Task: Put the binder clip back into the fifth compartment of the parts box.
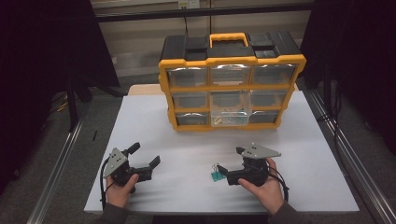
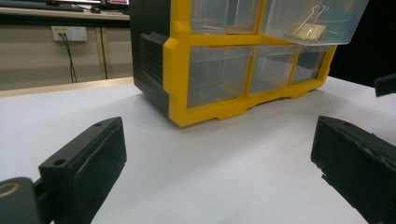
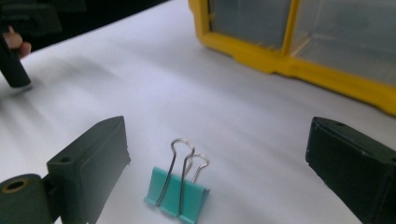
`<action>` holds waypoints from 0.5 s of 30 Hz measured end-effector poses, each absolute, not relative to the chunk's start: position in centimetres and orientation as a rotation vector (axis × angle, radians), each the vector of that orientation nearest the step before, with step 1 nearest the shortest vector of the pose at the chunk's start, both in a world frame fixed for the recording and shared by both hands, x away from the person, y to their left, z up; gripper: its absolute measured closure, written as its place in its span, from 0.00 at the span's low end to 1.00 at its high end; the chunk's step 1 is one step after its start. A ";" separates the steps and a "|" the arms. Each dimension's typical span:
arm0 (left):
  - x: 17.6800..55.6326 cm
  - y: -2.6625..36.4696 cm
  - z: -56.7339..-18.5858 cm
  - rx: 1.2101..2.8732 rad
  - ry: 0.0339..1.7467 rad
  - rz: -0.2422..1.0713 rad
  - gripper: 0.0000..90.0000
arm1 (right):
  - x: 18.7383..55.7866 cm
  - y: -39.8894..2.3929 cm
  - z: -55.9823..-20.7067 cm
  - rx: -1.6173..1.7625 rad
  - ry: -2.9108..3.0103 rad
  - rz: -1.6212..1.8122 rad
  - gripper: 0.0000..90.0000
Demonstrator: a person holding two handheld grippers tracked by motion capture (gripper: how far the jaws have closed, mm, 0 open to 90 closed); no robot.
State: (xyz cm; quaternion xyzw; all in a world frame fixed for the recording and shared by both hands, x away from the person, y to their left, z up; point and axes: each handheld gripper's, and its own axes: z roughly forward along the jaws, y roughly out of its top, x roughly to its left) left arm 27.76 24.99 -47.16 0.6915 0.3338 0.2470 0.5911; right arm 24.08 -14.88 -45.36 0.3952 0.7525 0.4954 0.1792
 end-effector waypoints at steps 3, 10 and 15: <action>27.7 24.9 -47.2 1.594 0.789 0.561 0.04 | 24.1 -14.4 -45.9 1.122 2.180 1.367 0.08; 27.8 24.8 -47.2 1.580 0.791 0.560 0.04 | 23.9 -13.5 -47.2 1.111 2.301 1.294 0.19; 27.7 24.8 -47.2 1.576 0.796 0.561 0.04 | 24.0 -13.1 -48.1 1.141 2.354 1.240 0.31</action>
